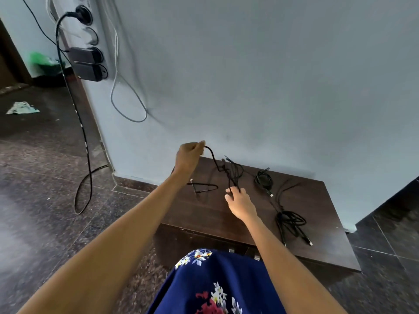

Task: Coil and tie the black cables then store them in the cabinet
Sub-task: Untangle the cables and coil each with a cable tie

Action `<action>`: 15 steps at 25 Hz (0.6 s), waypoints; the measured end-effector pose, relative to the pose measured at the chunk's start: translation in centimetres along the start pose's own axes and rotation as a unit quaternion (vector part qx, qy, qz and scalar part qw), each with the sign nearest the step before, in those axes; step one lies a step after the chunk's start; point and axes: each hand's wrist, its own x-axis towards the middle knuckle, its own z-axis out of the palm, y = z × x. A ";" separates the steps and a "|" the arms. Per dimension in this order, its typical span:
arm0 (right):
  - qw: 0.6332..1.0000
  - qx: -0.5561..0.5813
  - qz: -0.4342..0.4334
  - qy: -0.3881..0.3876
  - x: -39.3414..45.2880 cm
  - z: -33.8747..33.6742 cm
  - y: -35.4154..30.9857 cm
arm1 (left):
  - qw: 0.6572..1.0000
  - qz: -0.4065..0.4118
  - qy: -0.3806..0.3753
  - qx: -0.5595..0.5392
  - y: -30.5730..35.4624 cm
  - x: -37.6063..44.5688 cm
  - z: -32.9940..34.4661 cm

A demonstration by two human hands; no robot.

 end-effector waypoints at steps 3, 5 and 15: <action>0.969 0.242 0.016 0.044 -0.7 -1.4 -1.3 | 0.992 0.028 0.089 -0.084 2.0 -0.4 -2.2; 0.921 0.387 0.050 0.018 -1.4 -2.3 -2.6 | 0.989 0.039 0.108 -0.095 2.9 -0.7 -2.9; 0.881 0.432 -0.073 0.177 -3.1 -7.5 -7.8 | 0.971 0.002 -0.030 0.237 3.4 -1.2 -4.9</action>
